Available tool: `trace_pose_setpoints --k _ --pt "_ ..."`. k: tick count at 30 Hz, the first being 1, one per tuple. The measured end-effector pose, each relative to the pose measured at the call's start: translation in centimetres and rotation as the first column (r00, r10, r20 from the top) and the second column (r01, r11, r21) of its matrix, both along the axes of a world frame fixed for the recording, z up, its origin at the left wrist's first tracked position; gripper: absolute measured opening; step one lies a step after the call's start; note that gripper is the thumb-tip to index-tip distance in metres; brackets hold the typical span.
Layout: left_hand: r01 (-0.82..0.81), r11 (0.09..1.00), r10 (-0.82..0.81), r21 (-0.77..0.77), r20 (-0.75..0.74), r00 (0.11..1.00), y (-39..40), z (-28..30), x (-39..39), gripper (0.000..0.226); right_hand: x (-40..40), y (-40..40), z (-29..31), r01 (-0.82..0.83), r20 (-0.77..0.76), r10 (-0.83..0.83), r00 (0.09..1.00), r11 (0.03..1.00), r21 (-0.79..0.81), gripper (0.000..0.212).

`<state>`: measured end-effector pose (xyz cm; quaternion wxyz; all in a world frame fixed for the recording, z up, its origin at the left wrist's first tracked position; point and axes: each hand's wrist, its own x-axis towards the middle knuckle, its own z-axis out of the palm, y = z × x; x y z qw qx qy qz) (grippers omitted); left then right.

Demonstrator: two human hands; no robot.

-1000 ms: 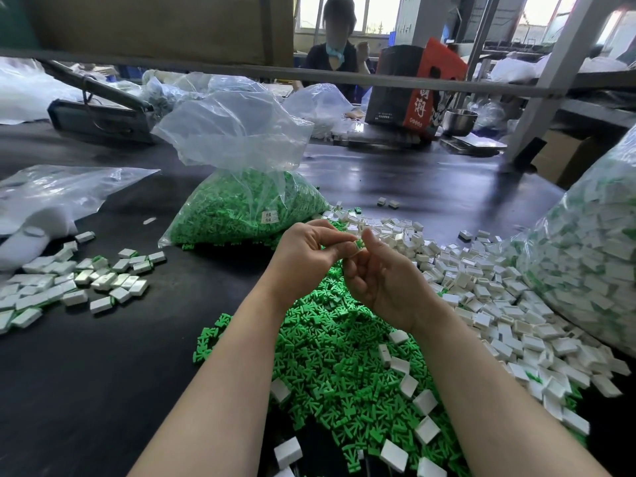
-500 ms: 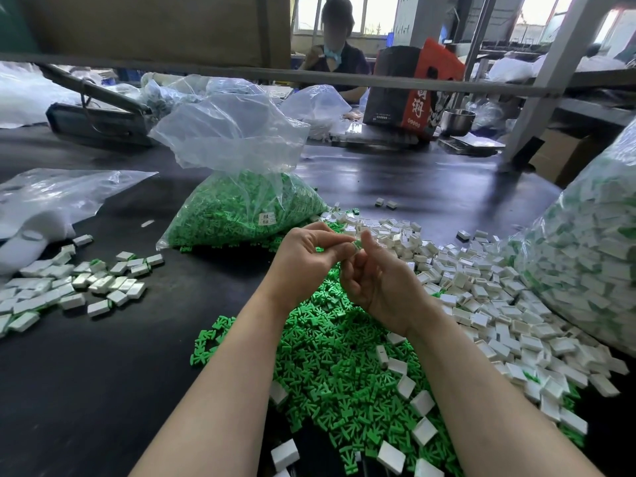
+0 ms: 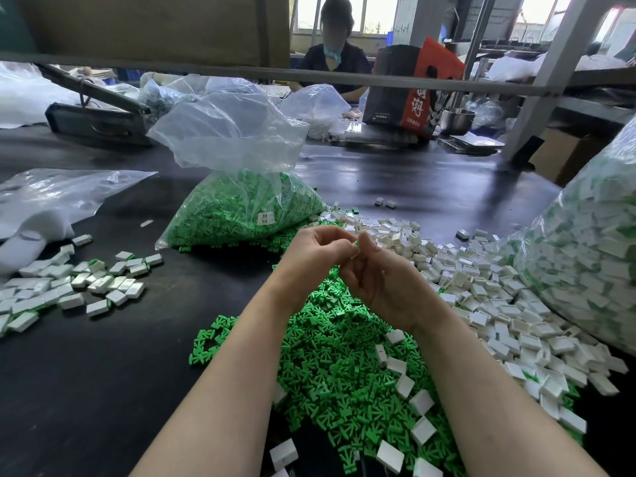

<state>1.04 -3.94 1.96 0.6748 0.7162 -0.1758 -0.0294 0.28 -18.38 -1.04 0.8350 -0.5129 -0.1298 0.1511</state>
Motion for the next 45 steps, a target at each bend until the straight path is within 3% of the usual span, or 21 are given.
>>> trace_pose_setpoints --k 7,22,31,39,45 --pt "-0.048 0.998 0.048 -0.036 -0.014 0.999 -0.8 -0.3 0.0 0.028 -0.1 -0.1 0.0 0.006 0.002 -0.006 1.000 1.000 -0.012 0.033" --pt "-0.094 0.992 0.091 -0.079 -0.036 0.995 -1.9 -0.8 -0.6 0.015 0.1 0.0 -0.8 0.033 -0.046 -0.032 0.998 0.999 0.018 0.028" --pt "-0.146 0.989 0.147 -0.010 0.033 0.989 -1.8 -1.1 -0.5 0.016 -0.1 0.1 -0.8 0.021 -0.032 -0.020 0.999 0.999 0.045 0.023" --pt "-0.137 0.990 0.137 -0.046 -0.001 0.991 -1.8 -1.2 -0.3 0.020 0.0 0.5 -0.6 0.009 -0.043 -0.008 0.999 1.000 0.019 0.035" --pt "-0.079 0.988 0.076 -0.133 -0.032 0.997 -1.1 -0.8 0.1 0.008 0.2 0.5 -0.3 -0.038 -0.020 0.038 0.999 0.999 0.006 0.045"
